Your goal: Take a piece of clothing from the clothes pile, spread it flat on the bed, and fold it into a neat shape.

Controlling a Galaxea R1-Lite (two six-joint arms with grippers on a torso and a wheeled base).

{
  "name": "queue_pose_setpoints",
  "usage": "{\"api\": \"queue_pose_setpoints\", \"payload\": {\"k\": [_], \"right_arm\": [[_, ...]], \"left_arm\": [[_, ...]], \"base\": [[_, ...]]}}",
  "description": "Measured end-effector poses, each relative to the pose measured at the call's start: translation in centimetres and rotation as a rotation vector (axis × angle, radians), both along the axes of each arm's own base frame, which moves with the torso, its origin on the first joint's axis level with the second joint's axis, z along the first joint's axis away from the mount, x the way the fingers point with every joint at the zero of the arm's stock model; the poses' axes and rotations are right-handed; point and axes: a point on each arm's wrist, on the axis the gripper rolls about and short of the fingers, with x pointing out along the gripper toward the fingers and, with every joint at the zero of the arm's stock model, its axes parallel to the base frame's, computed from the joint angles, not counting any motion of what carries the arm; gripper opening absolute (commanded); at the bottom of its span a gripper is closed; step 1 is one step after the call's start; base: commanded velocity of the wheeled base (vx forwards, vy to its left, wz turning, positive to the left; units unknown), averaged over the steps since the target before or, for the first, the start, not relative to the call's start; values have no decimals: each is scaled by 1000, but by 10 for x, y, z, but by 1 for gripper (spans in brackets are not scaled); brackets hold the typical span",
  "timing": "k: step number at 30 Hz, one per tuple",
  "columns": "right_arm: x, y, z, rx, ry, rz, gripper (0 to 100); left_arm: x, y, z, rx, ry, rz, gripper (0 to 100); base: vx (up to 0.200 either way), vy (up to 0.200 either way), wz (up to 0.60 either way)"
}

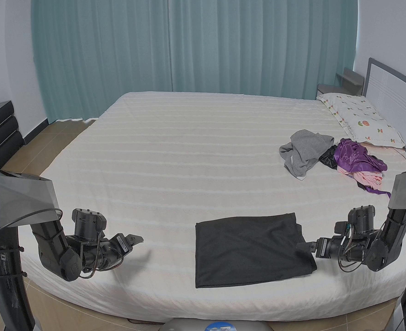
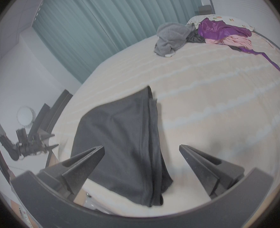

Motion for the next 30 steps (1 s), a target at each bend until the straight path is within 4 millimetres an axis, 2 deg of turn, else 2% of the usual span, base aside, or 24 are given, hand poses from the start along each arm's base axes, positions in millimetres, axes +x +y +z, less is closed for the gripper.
{"api": "queue_pose_setpoints", "payload": {"k": [4,10,17,25,26,30], "right_arm": [[25,4,5,43,-45,-32,100],[73,11,7,110,-120,-86,100],[116,20,-8,127,-164,-126,100],[127,27,-31,122,-124,-129,100],[127,27,-33,121,-122,-129,0],[128,26,-36,116,-126,-144,0]], "left_arm": [[0,0,0,0,0,0,100],[0,-1,-1,10,-1,7,100],[1,-4,-3,35,-4,22,100],[2,-5,-5,42,-2,23,100],[2,-6,-5,42,-2,23,100],[1,-6,-5,43,0,23,100]], "base": [[0,0,0],[0,0,0],[0,0,0],[0,0,0],[0,0,0],[0,0,0]]}}
